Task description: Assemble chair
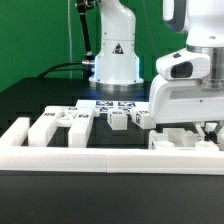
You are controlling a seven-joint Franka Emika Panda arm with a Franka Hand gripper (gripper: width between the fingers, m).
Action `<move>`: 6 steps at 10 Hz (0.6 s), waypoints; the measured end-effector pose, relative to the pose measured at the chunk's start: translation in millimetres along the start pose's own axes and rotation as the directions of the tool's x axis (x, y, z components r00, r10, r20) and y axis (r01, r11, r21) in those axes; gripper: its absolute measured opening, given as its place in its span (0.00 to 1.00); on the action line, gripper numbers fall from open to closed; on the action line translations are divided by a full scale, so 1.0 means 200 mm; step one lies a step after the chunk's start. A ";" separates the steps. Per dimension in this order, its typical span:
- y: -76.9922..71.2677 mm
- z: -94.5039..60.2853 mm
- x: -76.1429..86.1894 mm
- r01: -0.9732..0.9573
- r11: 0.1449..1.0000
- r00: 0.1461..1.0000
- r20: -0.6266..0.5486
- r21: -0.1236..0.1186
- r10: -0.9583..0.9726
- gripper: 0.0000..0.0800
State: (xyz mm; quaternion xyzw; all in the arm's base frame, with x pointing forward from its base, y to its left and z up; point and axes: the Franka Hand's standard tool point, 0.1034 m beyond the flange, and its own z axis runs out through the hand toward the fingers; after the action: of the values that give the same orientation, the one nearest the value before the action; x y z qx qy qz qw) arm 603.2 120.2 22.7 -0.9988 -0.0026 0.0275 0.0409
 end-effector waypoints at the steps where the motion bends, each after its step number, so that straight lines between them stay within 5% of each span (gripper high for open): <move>1: -0.01 0.00 0.00 0.003 1.000 1.000 -0.001 0.001 -0.003 0.04; 6: -0.01 0.00 0.00 0.002 1.000 1.000 -0.001 -0.006 -0.002 0.05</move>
Offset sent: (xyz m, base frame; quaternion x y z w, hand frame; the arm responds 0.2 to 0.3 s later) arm 0.0034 0.0113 0.0006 0.0068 -0.0028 0.0091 0.9999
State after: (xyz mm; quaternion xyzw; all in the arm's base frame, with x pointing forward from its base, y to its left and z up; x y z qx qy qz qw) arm 603.1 122.1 23.0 -0.9989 -0.0035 0.0272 0.0381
